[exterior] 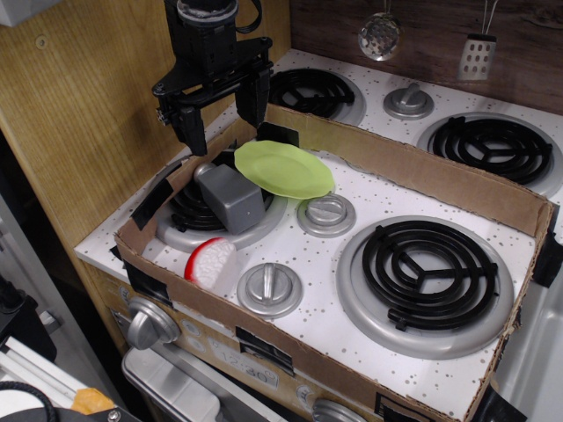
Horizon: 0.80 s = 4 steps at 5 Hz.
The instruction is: Right pepper shaker
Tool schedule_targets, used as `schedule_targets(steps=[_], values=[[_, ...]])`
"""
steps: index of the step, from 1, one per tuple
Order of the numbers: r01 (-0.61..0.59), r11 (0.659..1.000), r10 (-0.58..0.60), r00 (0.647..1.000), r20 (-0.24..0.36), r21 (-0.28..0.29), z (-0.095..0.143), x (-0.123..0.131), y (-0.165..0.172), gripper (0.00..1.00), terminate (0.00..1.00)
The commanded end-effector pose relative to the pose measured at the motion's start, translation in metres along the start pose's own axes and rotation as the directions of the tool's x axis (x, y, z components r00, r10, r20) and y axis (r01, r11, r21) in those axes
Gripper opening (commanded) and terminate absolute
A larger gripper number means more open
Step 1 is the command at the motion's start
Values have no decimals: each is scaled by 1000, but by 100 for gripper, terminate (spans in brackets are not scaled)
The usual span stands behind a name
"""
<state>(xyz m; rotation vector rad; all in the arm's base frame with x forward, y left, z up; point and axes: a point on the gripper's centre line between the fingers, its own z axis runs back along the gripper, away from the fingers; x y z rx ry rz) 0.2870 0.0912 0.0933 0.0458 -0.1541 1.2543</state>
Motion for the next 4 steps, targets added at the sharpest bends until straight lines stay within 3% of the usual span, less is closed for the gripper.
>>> schedule_targets(steps=[1, 2, 4], values=[[0, 1000, 0, 1000, 0, 0, 0, 0, 0, 100, 0], [-88, 996, 89, 996, 24, -19, -5, -5, 9, 100, 0], [-153, 988, 153, 987, -53, 9, -18, -11, 10, 100, 0]])
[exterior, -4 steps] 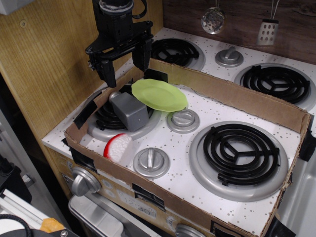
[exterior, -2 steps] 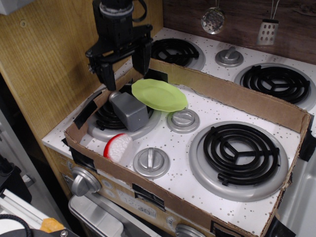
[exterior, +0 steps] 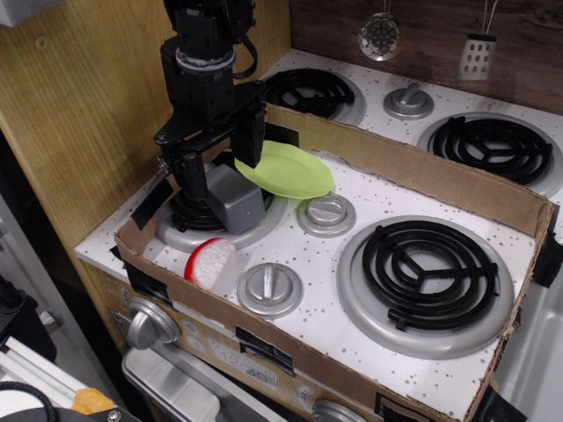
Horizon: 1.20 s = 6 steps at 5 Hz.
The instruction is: Right pepper shaker
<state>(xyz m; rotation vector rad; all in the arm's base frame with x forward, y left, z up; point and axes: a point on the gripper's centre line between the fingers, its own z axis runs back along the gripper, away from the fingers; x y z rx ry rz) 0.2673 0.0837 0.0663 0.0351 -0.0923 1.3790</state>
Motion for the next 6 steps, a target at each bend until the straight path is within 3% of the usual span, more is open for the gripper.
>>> schedule_targets(steps=[1, 4, 6], values=[[-25, 999, 25, 1000, 13, -46, 10, 2, -13, 100, 0], [-47, 996, 46, 999, -20, -80, -4, -1, -12, 100, 0], [-63, 996, 61, 998, -31, -67, -14, -1, -7, 100, 0]])
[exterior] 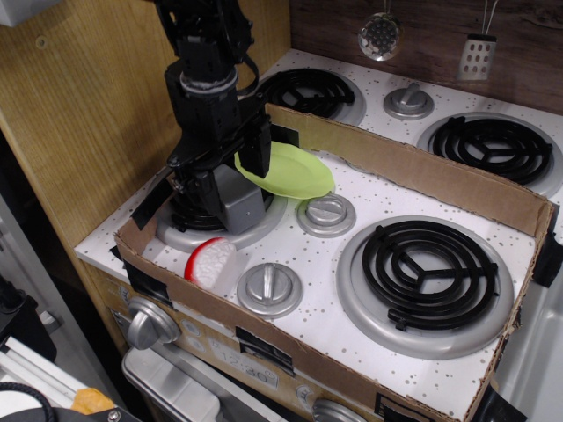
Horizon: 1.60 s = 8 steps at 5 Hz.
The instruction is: Right pepper shaker
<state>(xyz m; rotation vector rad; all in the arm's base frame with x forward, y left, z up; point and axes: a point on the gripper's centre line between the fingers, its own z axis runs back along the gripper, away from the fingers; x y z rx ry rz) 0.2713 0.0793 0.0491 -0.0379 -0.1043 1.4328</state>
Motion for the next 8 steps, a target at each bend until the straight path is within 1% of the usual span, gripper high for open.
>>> schedule_targets(steps=[1, 2, 3, 4, 5, 7, 8], values=[[-2, 1000, 2, 1000, -3, -6, -1, 5, -3, 100, 0], [5, 1000, -5, 1000, -20, -4, -6, 8, -3, 100, 0], [7, 1000, -7, 1000, -13, -8, -9, 9, -3, 100, 0], [13, 1000, -13, 1000, 4, -16, -10, 12, -3, 0, 0], [-2, 1000, 2, 1000, 27, -12, -6, 9, -3, 0, 0], [-28, 999, 32, 993, 113, -36, 17, -6, -3, 0, 0], [-32, 998, 42, 986, 164, -61, 27, -13, 0, 0, 0]])
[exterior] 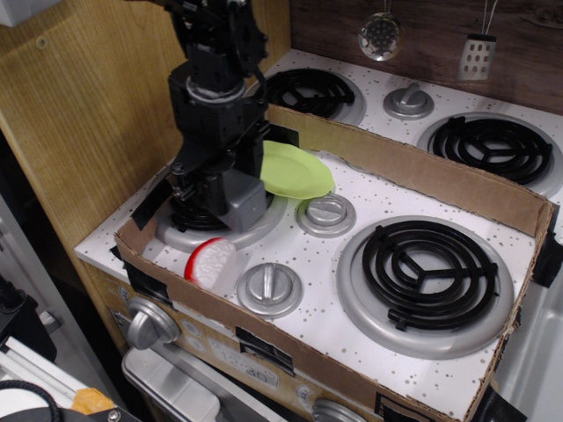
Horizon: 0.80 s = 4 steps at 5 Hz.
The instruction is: Right pepper shaker
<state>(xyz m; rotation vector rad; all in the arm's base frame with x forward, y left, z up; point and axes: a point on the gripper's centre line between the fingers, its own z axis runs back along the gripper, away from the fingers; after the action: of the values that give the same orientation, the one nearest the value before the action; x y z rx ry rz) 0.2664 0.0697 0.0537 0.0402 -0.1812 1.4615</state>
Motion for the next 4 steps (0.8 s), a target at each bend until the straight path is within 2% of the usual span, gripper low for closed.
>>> schedule_targets(steps=[1, 2, 4], values=[[-38, 996, 46, 993, 110, -75, 28, -6, 9, 0, 0], [-44, 993, 66, 978, 197, -114, 32, -10, 16, 0, 0], [2, 987, 49, 949, 311, -161, 41, -18, 9, 0, 0]])
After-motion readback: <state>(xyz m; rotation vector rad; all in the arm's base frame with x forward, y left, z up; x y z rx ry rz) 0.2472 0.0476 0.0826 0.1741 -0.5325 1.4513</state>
